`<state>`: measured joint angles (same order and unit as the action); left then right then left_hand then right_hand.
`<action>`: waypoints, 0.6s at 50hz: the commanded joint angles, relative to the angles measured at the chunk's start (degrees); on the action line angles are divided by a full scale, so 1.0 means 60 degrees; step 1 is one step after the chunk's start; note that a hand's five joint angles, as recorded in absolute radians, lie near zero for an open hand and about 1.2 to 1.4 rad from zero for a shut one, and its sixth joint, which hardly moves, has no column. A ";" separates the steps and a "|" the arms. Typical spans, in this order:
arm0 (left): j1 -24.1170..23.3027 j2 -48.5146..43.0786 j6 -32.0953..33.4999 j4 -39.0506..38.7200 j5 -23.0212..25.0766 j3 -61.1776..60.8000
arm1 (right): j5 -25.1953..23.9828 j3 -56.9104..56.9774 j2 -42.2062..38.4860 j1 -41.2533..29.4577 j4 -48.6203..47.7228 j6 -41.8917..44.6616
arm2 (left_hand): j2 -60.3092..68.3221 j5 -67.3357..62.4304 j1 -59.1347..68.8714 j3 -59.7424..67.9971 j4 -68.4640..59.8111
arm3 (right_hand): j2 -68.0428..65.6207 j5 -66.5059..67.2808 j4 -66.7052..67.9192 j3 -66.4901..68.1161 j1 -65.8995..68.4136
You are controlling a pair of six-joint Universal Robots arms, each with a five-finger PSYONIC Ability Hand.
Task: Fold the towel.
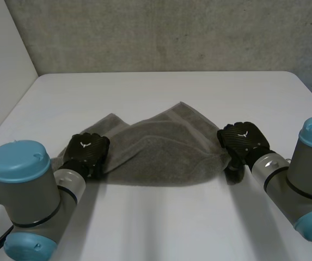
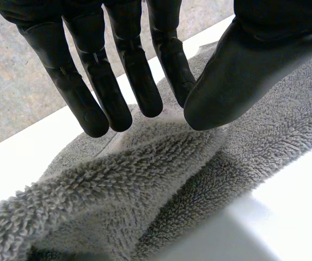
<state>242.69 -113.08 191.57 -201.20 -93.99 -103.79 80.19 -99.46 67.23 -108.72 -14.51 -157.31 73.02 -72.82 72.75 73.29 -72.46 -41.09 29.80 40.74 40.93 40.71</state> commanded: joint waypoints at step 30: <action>0.1446 0.1560 0.1030 0.2229 0.1265 0.0014 | 0.0023 0.1152 0.0015 0.0308 0.1890 0.1520 | -0.0843 0.2477 -0.0800 -0.0889 0.0751 | -0.6486 0.6700 0.6543 0.6512 0.6548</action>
<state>250.97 -107.13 196.87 -188.83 -86.53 -101.31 79.96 -92.65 67.28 -106.67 -3.18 -148.27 86.63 -84.13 82.48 87.16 -86.53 -75.77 66.56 76.65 76.89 75.93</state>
